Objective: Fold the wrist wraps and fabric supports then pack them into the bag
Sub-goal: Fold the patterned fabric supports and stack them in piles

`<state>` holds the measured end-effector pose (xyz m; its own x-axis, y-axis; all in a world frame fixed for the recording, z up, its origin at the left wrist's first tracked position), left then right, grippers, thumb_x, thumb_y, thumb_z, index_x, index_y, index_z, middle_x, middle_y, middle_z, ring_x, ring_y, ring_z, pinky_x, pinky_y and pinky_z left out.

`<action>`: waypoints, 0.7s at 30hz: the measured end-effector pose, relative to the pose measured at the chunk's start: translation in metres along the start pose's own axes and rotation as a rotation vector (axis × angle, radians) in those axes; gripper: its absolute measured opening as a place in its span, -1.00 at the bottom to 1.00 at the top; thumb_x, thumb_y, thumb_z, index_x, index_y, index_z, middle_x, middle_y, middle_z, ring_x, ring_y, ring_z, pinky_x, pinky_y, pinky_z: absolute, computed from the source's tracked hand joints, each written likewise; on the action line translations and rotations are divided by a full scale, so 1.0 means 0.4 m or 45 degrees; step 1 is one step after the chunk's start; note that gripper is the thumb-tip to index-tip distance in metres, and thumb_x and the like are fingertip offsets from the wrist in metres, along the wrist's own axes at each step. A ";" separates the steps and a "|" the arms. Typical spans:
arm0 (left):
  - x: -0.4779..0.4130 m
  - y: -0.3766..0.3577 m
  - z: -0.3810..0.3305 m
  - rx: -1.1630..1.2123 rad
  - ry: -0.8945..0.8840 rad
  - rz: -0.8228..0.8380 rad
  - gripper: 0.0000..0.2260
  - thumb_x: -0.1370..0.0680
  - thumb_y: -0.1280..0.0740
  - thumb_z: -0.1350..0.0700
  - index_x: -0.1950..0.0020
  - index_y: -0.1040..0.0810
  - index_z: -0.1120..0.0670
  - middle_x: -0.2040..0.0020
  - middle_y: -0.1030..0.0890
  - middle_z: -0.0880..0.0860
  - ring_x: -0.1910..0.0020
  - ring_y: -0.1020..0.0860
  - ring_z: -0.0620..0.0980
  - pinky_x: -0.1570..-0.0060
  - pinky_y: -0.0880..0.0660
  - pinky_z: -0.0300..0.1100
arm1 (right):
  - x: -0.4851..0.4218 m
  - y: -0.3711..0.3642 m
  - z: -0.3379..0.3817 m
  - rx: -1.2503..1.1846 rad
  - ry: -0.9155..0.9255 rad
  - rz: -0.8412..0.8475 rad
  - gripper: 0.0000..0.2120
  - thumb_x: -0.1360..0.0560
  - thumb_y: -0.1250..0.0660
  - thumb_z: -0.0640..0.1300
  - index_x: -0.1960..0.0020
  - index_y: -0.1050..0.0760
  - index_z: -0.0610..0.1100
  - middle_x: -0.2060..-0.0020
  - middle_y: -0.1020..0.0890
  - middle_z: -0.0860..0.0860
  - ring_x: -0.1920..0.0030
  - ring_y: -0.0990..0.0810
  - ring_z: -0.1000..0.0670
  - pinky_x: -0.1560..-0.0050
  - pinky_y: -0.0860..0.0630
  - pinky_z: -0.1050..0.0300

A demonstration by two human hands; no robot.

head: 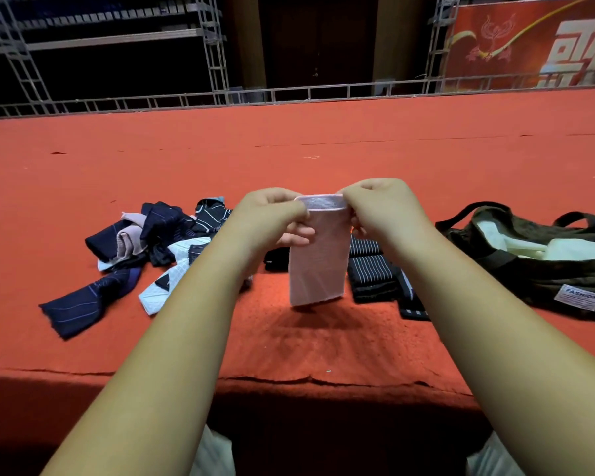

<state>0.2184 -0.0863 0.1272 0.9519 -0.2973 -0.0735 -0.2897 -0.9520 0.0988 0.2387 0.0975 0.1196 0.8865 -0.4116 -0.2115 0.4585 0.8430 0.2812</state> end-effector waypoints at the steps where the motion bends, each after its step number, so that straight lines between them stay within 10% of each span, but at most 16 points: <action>1: -0.003 0.004 0.009 -0.057 -0.035 0.012 -0.80 -0.57 -0.34 0.40 -0.15 -0.67 0.28 0.12 -0.68 0.17 0.16 -0.71 0.07 0.21 -0.68 -0.19 | -0.001 0.001 -0.002 -0.027 -0.006 0.019 -0.63 -0.34 -0.25 -0.12 0.04 -0.66 -0.35 0.38 -0.49 -0.08 0.34 -0.44 -0.05 0.24 -0.50 -0.03; 8: -0.032 0.014 0.059 -0.310 -0.219 -0.140 -0.81 -0.58 -0.41 0.26 -0.03 -0.76 0.01 0.11 -0.76 -0.05 0.18 -0.64 -0.15 0.06 -0.56 -0.17 | 0.020 0.023 -0.022 0.005 0.000 0.106 -0.79 -0.59 -0.38 0.07 0.03 -0.73 -0.01 0.47 -0.55 0.27 0.32 -0.49 0.14 0.17 -0.43 0.11; 11: -0.035 0.017 0.068 -0.161 -0.215 -0.129 -0.82 -0.64 -0.38 0.23 -0.08 -0.76 0.03 0.03 -0.79 0.01 0.10 -0.70 -0.08 -0.02 -0.63 -0.07 | 0.024 0.023 -0.064 -0.043 0.037 0.219 -0.69 -0.58 -0.42 0.26 -0.07 -0.69 0.04 0.15 -0.72 0.26 0.11 -0.64 0.17 0.03 -0.53 0.09; 21: -0.055 0.016 0.082 -0.002 -0.268 -0.087 -0.73 -0.72 -0.25 0.22 -0.15 -0.75 0.02 -0.04 -0.78 0.09 0.02 -0.71 0.03 -0.13 -0.63 0.10 | 0.023 -0.010 -0.090 -0.346 0.164 0.186 -0.93 -0.63 -0.45 -0.15 -0.03 -0.70 -0.13 0.11 -0.76 -0.02 0.14 -0.70 0.03 0.01 -0.70 -0.06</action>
<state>0.1925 -0.0884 0.0971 0.9276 -0.2411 -0.2852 -0.2252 -0.9703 0.0877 0.2429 0.1027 0.0827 0.9185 -0.2471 -0.3086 0.2784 0.9585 0.0609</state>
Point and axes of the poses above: each hand's wrist, its own x-axis away from the middle knuckle, its own y-axis out of the back of the hand, z = x × y, the point moved 1 cm from there along -x, towards the middle knuckle
